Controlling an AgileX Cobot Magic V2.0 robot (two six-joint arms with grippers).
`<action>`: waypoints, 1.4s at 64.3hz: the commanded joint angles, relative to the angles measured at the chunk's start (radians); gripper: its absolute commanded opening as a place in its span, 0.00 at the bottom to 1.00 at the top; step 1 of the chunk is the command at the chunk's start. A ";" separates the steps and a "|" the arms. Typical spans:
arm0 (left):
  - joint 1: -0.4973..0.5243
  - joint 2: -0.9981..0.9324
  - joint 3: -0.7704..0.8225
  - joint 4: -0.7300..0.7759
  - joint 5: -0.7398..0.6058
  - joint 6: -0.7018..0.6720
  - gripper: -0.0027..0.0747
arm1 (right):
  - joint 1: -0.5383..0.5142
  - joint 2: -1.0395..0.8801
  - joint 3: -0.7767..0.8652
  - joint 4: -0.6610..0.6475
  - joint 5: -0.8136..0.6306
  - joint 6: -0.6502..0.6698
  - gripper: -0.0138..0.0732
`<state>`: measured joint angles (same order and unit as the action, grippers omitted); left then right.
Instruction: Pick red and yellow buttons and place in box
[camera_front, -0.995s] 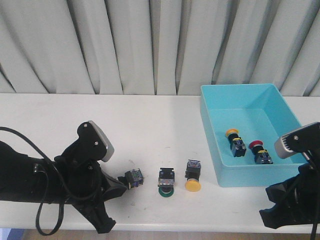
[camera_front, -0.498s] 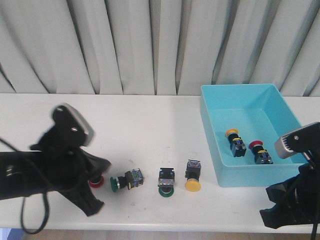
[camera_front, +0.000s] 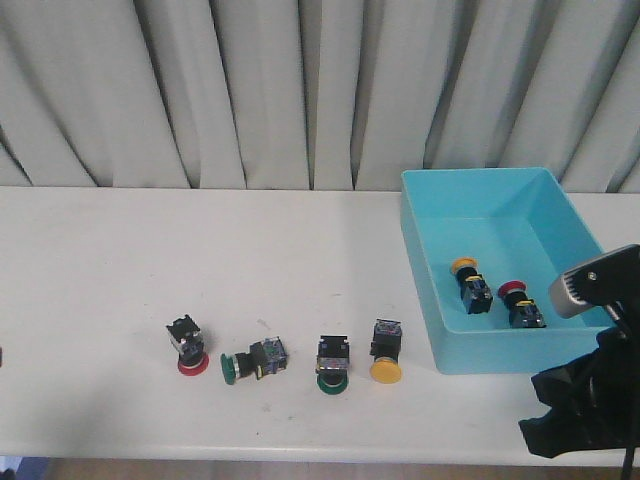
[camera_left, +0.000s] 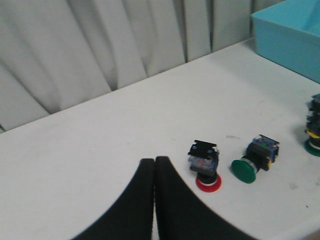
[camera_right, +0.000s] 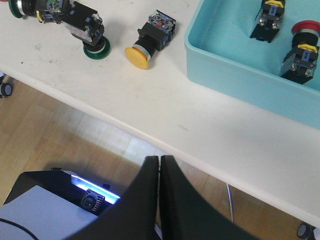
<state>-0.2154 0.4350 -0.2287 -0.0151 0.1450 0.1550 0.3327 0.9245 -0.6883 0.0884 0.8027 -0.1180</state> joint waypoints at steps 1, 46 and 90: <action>0.054 -0.130 0.043 0.001 -0.075 -0.032 0.02 | -0.001 -0.012 -0.028 0.002 -0.042 -0.004 0.15; 0.176 -0.462 0.304 0.001 -0.209 -0.102 0.02 | -0.001 -0.012 -0.028 0.002 -0.042 -0.004 0.15; 0.176 -0.462 0.305 0.043 -0.203 -0.182 0.02 | -0.001 -0.012 -0.028 0.002 -0.042 -0.004 0.15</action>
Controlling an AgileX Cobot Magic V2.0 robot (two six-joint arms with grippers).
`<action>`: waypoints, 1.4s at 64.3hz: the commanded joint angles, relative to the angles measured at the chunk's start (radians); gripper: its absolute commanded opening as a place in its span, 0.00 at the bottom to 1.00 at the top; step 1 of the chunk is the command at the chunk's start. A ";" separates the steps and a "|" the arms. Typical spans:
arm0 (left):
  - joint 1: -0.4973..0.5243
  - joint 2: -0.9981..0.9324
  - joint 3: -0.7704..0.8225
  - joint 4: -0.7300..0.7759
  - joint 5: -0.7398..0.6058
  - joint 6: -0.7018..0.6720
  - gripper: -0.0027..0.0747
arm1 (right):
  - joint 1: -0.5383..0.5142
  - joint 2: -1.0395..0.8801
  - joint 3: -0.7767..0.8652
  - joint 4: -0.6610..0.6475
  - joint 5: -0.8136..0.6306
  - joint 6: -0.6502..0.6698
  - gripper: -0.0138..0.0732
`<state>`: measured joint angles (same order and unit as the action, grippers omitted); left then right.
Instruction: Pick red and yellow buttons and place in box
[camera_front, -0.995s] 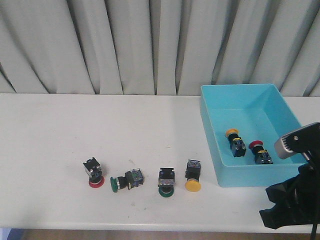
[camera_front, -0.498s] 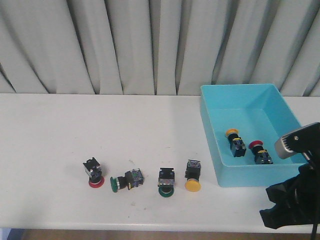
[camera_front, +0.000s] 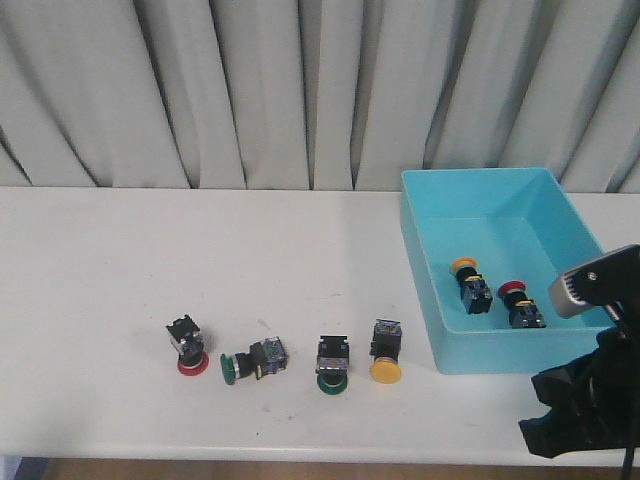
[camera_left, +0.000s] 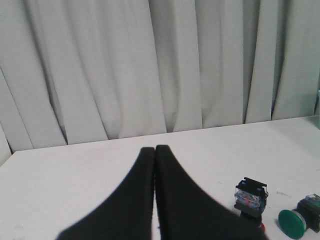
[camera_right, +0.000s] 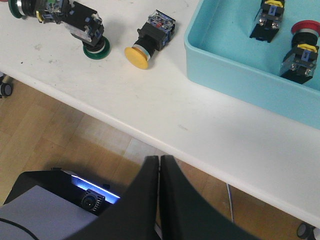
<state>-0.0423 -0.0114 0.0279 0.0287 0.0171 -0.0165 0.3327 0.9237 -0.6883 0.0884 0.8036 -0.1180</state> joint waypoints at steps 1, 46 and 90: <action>0.003 -0.016 0.048 0.000 -0.075 -0.011 0.02 | -0.001 -0.011 -0.028 0.002 -0.043 -0.004 0.15; 0.003 -0.015 0.047 0.000 -0.075 -0.011 0.03 | -0.009 -0.035 -0.018 -0.058 -0.091 -0.050 0.15; 0.003 -0.014 0.047 0.000 -0.075 -0.011 0.03 | -0.351 -0.869 0.635 -0.035 -0.776 0.048 0.15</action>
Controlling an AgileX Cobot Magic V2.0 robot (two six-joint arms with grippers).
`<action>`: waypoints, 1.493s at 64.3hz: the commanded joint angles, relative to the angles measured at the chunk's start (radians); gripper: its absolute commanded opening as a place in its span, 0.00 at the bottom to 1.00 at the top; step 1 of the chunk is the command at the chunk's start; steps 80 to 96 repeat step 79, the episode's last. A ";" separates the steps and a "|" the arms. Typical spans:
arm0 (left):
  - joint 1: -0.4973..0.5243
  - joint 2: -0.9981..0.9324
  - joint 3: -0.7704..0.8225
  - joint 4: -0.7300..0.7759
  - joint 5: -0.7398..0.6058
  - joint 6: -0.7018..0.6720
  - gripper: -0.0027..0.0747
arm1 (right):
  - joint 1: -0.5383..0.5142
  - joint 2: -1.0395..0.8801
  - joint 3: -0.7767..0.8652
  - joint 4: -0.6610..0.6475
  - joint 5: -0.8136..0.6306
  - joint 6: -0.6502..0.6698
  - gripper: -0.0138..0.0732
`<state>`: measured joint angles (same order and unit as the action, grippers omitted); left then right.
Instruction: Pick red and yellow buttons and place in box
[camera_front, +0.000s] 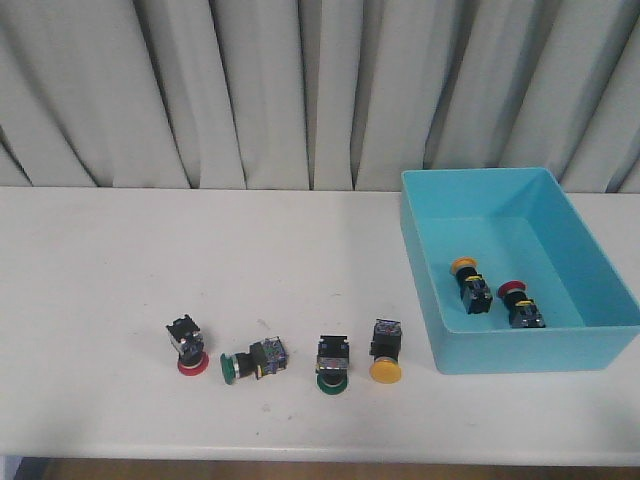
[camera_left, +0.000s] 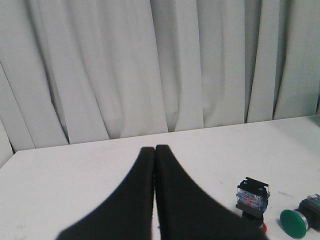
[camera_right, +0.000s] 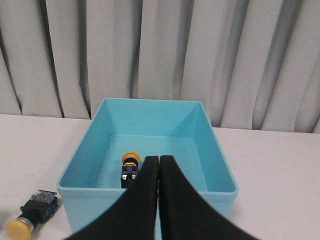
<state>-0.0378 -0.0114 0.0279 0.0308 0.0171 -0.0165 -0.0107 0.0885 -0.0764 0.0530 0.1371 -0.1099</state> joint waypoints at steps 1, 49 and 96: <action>-0.002 -0.014 0.047 -0.003 -0.075 -0.011 0.03 | -0.007 -0.041 0.032 0.000 -0.115 0.048 0.15; -0.002 -0.014 0.047 -0.003 -0.075 -0.011 0.03 | -0.011 -0.110 0.113 -0.090 -0.163 0.103 0.15; -0.002 -0.014 0.047 -0.003 -0.075 -0.011 0.03 | -0.011 -0.109 0.113 -0.090 -0.164 0.104 0.15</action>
